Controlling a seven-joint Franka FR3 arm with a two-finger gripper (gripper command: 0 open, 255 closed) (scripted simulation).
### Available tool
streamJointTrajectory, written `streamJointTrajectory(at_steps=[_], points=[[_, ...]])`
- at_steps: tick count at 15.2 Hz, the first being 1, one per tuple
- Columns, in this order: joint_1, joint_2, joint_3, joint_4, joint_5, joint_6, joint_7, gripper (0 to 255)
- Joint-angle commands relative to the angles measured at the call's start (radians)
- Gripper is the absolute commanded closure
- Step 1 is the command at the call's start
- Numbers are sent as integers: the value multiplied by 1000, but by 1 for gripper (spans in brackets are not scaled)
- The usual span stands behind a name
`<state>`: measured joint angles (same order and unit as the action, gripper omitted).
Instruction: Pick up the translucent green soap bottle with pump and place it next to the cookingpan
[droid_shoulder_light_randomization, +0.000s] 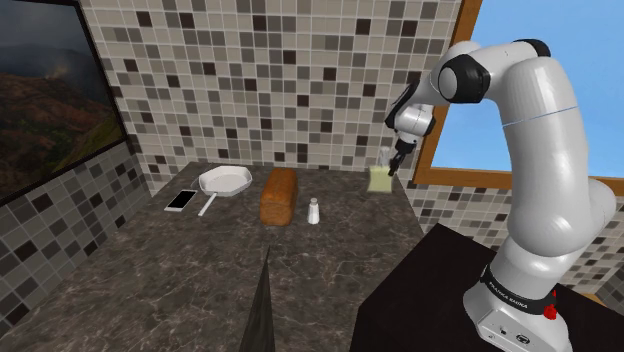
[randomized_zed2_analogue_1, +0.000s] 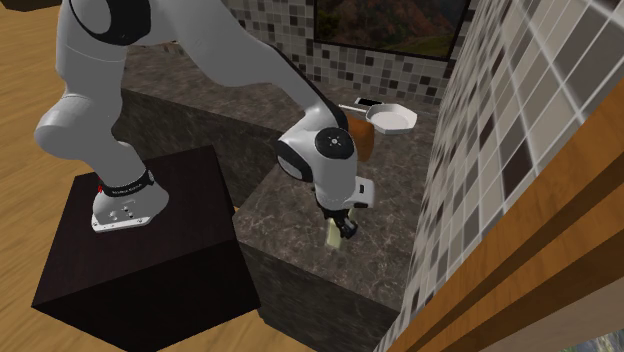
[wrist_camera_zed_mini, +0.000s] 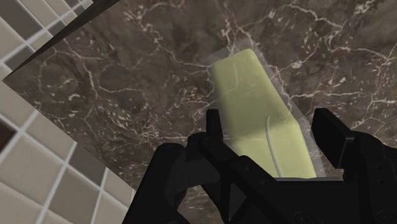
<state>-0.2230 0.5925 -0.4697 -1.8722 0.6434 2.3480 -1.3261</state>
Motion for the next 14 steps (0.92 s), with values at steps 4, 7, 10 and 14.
streamJointTrajectory(at_steps=[4,7,10,14], points=[[16,-45,-24,1,-36,-40,29,255],[25,-72,-38,2,-57,-64,46,255],[34,-98,-51,5,-79,-89,63,255],[45,-132,-68,12,-107,-123,87,255]])
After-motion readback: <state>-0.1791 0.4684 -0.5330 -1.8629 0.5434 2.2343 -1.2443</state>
